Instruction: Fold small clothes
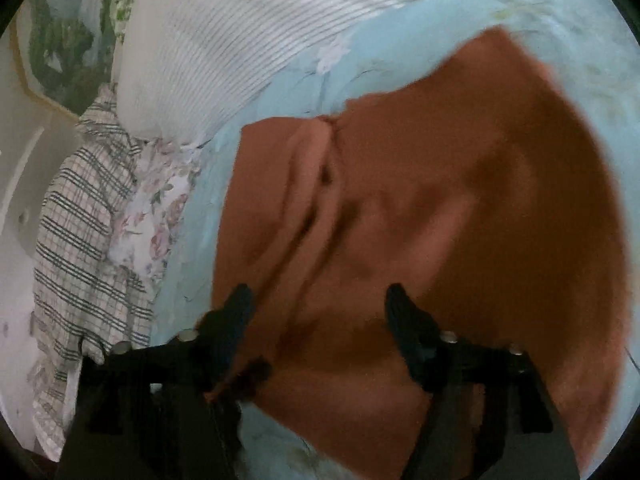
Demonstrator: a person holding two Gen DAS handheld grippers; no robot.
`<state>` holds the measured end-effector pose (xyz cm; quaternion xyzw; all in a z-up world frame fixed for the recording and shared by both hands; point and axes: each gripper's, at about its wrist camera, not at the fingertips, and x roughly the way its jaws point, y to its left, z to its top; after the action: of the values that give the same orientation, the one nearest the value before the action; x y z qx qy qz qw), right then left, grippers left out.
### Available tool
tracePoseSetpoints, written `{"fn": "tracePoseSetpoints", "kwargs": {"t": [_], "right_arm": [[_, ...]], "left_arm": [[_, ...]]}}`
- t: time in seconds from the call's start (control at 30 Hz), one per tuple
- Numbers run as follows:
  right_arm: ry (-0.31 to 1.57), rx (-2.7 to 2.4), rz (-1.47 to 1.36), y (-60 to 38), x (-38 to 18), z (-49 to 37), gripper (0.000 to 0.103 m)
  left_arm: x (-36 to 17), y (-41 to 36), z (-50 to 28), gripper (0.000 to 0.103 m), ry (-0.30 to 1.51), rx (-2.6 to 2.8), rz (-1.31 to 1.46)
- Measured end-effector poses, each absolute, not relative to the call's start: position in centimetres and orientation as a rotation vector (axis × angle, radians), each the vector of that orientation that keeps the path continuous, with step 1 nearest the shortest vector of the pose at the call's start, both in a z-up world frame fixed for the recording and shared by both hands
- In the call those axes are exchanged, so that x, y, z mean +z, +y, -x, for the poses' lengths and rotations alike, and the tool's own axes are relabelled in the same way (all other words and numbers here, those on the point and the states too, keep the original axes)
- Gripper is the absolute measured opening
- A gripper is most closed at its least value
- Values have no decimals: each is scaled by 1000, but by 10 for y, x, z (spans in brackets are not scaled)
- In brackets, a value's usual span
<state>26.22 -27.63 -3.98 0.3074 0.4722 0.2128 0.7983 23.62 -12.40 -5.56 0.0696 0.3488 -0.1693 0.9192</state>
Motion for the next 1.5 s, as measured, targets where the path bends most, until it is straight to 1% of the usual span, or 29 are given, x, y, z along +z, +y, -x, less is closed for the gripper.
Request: {"fn": "tracePoseSetpoints", "kwargs": {"t": [0.13, 0.17, 0.2, 0.23, 0.27, 0.37, 0.5, 0.6, 0.8, 0.87, 1.07, 1.17, 1.2, 1.27, 1.3, 1.33, 1.37, 1.4, 1.43, 1.5], "right_arm": [[1056, 493, -650, -252, -50, -306, 74], [1053, 513, -639, -244, -50, -316, 71], [1047, 516, -627, -239, -50, -321, 52], [1048, 516, -612, -236, -48, -326, 39], [1045, 511, -599, -233, -45, -329, 16], [918, 536, -585, -246, -12, -317, 15], [804, 532, -544, -281, 26, -291, 15], [781, 459, -504, -313, 33, -277, 15], [840, 350, -543, -367, 0, -263, 15], [856, 332, -551, -374, -7, -260, 15], [847, 308, -509, -389, -11, -265, 15], [864, 306, -463, -387, -21, -268, 15], [868, 299, -435, -385, -23, -268, 18], [875, 283, -419, -386, -25, -265, 19], [872, 274, -431, -389, -25, -262, 23], [866, 261, -440, -392, -24, -259, 25], [859, 236, -449, -396, -21, -253, 32], [855, 223, -455, -398, -18, -249, 39], [847, 217, -464, -400, -15, -243, 43], [826, 219, -475, -402, -8, -229, 66]], "left_arm": [[-55, -119, -232, 8, 719, -355, -133], [-53, -120, -231, 8, 714, -351, -146], [-52, -122, -229, 8, 712, -348, -157], [-50, -124, -227, 8, 705, -345, -174], [-47, -126, -225, 7, 698, -343, -185], [-28, -132, -219, 6, 668, -377, -167], [-10, -150, -216, 6, 654, -486, -109], [-6, -177, -217, 6, 669, -558, -86], [-29, -218, -220, 6, 744, -630, -83], [-34, -223, -222, 6, 779, -644, -76], [-39, -239, -234, 6, 785, -658, -88], [-52, -244, -241, 8, 836, -653, -88], [-52, -245, -243, 9, 846, -657, -84], [-52, -240, -242, 19, 868, -673, -63], [-51, -235, -241, 25, 879, -681, -53], [-49, -231, -239, 37, 882, -685, -50], [-46, -225, -234, 47, 880, -681, -53], [-41, -214, -229, 50, 872, -676, -53], [-37, -206, -225, 53, 868, -677, -48], [-26, -180, -216, 60, 857, -657, -27]]}}
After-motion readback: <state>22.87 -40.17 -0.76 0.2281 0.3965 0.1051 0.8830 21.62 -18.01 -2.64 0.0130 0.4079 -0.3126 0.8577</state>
